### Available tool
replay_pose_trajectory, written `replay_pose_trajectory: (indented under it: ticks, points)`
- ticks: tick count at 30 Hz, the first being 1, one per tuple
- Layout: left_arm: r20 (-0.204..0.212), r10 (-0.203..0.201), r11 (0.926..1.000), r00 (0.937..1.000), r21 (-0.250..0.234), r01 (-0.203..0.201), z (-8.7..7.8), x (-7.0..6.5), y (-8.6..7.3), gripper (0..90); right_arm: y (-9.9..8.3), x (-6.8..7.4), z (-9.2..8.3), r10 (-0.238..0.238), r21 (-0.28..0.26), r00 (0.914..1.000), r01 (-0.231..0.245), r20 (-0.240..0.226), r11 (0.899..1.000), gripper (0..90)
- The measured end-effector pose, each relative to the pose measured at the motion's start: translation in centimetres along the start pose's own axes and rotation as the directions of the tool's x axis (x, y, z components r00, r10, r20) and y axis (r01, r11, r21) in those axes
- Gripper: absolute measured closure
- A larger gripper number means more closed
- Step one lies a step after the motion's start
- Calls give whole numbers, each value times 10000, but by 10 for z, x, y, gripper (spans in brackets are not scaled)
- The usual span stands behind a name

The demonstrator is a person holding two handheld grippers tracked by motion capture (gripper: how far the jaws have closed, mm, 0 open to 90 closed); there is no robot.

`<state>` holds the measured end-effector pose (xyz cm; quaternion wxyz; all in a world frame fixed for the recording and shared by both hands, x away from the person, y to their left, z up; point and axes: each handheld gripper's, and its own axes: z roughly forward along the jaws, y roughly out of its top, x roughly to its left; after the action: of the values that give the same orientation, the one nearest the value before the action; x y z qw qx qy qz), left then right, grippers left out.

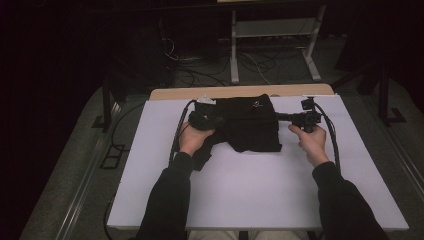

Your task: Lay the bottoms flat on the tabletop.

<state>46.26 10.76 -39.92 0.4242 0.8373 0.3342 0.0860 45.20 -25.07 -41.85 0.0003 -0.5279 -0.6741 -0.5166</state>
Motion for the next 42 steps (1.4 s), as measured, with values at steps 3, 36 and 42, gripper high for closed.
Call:
replay_pose_trajectory:
  ticks: [3,36,42]
  points:
    - [-247,-152,9999,9996,-80,150,11,5,8,856,5,-3,6,65,-186,9996,-60,267,9998,872]
    - [230,-2789,9497,9600,-1417,2793,8,-27,-52,419,-45,-18,-12,-1279,1712,9916,1225,207,9776,430]
    - [341,-2736,9546,9612,-1125,2757,10,-33,-61,410,-51,-20,-14,-1360,1863,9907,1326,58,9735,429]
